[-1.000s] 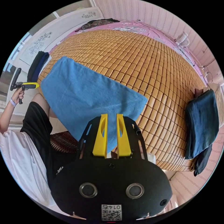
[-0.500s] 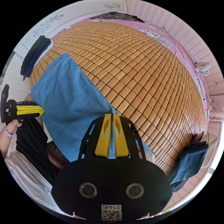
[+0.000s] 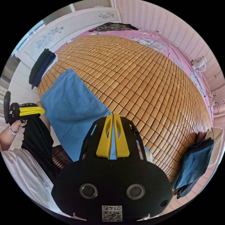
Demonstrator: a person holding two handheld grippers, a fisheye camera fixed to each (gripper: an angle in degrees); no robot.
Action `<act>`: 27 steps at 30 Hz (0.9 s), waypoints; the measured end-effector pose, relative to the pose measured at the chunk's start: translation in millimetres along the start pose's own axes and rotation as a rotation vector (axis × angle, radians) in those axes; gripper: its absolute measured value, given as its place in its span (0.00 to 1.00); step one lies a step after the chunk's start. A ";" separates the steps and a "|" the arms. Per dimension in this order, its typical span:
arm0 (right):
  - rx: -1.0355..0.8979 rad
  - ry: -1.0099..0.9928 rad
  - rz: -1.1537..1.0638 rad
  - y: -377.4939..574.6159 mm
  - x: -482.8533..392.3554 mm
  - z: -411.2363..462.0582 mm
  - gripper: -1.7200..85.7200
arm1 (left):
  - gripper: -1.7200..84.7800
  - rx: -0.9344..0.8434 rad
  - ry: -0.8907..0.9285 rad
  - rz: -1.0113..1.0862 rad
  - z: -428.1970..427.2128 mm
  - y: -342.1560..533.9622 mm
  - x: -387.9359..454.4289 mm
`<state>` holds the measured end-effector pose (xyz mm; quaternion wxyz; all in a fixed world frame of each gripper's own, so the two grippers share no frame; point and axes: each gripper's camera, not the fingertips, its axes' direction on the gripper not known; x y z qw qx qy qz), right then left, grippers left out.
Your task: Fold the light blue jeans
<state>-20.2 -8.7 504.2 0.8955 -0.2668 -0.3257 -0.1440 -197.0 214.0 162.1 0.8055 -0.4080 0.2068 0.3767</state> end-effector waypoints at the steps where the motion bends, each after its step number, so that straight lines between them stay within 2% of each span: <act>1: -0.030 -0.036 -0.038 -6.7 -6.1 4.2 0.01 | 0.01 -0.003 0.060 0.051 5.1 -7.5 17.6; 3: -0.114 -0.072 -0.088 -20.7 -17.1 16.2 0.01 | 0.01 -0.032 0.099 0.128 20.5 -18.6 43.8; 7: -0.254 0.062 -0.144 -44.6 -36.8 43.0 0.01 | 0.01 -0.182 0.076 0.202 64.6 -33.1 81.0; 11: -0.305 0.114 -0.188 -48.2 -37.9 46.9 0.01 | 0.01 -0.179 0.096 0.191 64.7 -33.6 89.8; 15: -0.384 0.066 -0.202 -55.6 -24.2 39.9 0.01 | 0.01 -0.162 0.073 0.203 58.5 -28.9 101.8; 20: -0.307 0.050 -0.130 -43.0 -1.5 34.4 0.01 | 0.01 -0.081 0.038 0.252 59.1 -13.8 120.1; 23: -0.243 -0.098 -0.062 -20.3 28.4 18.2 0.01 | 0.01 -0.036 0.006 0.324 50.3 -5.0 134.5; 25: -0.164 -0.250 0.027 21.9 58.2 -4.5 0.01 | 0.01 -0.003 0.051 0.355 43.2 -0.3 143.1; 27: -0.108 -0.260 0.100 67.0 77.2 -23.8 0.01 | 0.01 0.047 0.104 0.377 37.0 2.5 152.7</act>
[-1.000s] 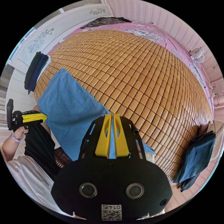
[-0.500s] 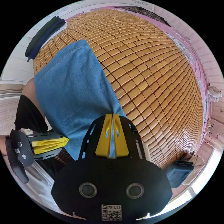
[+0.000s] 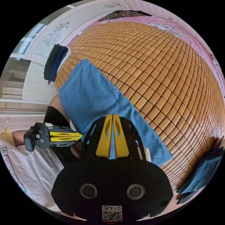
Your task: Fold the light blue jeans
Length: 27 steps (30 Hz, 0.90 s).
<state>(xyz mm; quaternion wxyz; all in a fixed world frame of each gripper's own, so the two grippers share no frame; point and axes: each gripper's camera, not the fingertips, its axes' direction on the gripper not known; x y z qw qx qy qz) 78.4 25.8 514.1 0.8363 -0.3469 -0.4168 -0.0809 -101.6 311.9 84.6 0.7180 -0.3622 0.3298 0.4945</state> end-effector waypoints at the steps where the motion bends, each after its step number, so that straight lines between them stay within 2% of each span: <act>1: 0.014 0.013 0.052 32.2 12.2 -9.4 0.01 | 0.02 0.036 0.024 0.026 -2.0 -3.0 7.7; 5: 0.004 0.020 0.278 124.7 52.0 -24.6 0.02 | 0.07 0.086 0.080 0.132 -0.3 -25.2 36.8; 10: -0.063 -0.114 0.457 204.6 94.7 -20.6 0.14 | 0.13 0.093 0.105 0.233 3.7 -48.9 68.9; 14: -0.122 -0.251 0.446 219.5 111.2 -5.0 0.15 | 0.19 0.077 0.095 0.314 8.7 -66.3 92.9; 17: -0.166 -0.299 0.407 228.9 119.0 -0.1 0.11 | 0.23 0.042 0.095 0.344 15.0 -79.5 105.6; 19: -0.078 -0.339 0.380 245.2 122.4 -23.4 0.07 | 0.24 0.039 0.117 0.353 17.0 -86.4 112.5; 24: 0.142 -0.476 0.351 281.5 122.6 -73.6 0.05 | 0.23 0.043 0.060 0.406 23.8 -97.3 135.5; 27: 0.230 -0.571 0.319 295.0 123.1 -86.2 0.05 | 0.11 0.023 -0.127 0.360 23.7 -99.0 136.6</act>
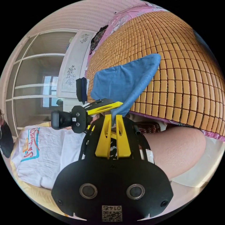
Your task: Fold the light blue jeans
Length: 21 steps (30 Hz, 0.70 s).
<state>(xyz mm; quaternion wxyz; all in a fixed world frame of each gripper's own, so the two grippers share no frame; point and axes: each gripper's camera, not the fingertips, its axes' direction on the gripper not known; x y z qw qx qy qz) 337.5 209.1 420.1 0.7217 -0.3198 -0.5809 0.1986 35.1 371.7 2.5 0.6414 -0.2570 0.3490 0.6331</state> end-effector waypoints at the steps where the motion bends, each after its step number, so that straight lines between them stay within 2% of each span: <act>1: -0.013 -0.001 -0.011 3.8 -0.2 -2.8 0.05 | 0.07 -0.038 0.009 0.021 1.3 0.5 -2.6; 5: 0.083 -0.076 -0.025 20.9 15.3 -31.1 0.05 | 0.06 -0.047 0.153 -0.045 2.7 12.5 -19.0; 9: 0.334 0.053 0.296 37.7 74.5 -58.3 0.13 | 0.05 -0.013 0.165 -0.047 -4.6 26.0 -22.8; 12: 0.390 0.018 0.390 33.5 99.6 -52.7 0.17 | 0.05 0.008 0.191 -0.058 -11.9 40.3 -28.7; 14: 0.414 0.002 0.396 28.4 105.3 -46.6 0.16 | 0.05 0.008 0.206 -0.069 -15.9 51.0 -34.4; 16: 0.463 -0.100 0.357 28.0 109.0 -43.8 0.08 | 0.05 0.027 0.203 -0.087 -19.5 57.8 -39.6; 18: 0.499 -0.187 0.370 34.1 113.9 -48.9 0.05 | 0.05 0.071 0.198 -0.110 -25.0 62.0 -46.5; 21: 0.569 -0.238 0.350 53.8 114.8 -71.4 0.04 | 0.05 0.163 0.229 -0.125 -33.5 58.7 -58.3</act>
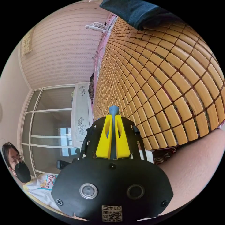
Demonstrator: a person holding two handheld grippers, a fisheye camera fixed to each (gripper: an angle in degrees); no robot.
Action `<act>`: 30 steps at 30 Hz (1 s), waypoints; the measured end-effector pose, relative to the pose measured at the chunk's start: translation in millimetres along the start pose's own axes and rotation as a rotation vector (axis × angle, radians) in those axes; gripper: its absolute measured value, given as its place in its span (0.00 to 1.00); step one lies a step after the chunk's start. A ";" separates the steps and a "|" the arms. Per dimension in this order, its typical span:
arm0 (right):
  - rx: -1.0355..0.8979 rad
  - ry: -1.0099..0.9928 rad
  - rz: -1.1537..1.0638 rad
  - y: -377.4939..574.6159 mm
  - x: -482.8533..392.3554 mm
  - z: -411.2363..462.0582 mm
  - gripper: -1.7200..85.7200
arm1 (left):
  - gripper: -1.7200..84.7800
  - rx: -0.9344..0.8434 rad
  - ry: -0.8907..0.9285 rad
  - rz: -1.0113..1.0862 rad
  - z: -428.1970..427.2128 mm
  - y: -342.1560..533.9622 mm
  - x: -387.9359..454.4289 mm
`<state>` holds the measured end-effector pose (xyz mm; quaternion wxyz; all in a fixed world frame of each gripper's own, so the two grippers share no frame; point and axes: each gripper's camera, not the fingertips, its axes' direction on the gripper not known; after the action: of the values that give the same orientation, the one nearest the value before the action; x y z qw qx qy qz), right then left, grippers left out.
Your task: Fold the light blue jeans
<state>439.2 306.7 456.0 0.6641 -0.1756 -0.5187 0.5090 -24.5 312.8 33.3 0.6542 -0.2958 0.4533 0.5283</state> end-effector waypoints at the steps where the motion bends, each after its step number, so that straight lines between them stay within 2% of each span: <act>1: 0.036 -0.036 -0.008 3.1 -2.1 -15.4 0.04 | 0.05 0.045 0.019 0.003 -2.9 -3.9 -2.4; 7: 0.182 -0.053 -0.107 15.7 -40.9 -83.7 0.03 | 0.05 0.249 0.124 -0.013 -15.7 -6.9 -22.8; 11: 0.137 -0.004 -0.222 11.9 -88.3 -64.0 0.03 | 0.06 0.319 0.084 -0.090 -35.6 26.1 -57.9; 15: -0.006 0.122 -0.386 11.9 -141.5 32.0 0.05 | 0.07 0.288 -0.009 -0.251 -51.8 74.5 -100.2; 19: -0.074 0.078 -0.408 19.9 -148.6 124.9 0.07 | 0.08 0.195 -0.150 -0.580 -48.2 156.3 -162.7; 22: -0.070 0.123 -0.428 35.3 -142.1 147.1 0.07 | 0.08 0.134 -0.185 -0.723 -41.4 202.0 -194.8; 26: -0.063 0.321 -0.478 62.9 -128.0 142.0 0.08 | 0.08 0.127 -0.142 -0.724 -30.9 214.3 -222.7; 30: 0.075 0.521 -0.443 101.1 -92.7 118.2 0.09 | 0.12 0.181 -0.076 -0.670 -13.8 202.7 -254.8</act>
<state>292.0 234.8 379.0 0.8747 -0.1580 -0.3381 0.3093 -230.7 247.2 277.0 0.8312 -0.3491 0.3513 0.2527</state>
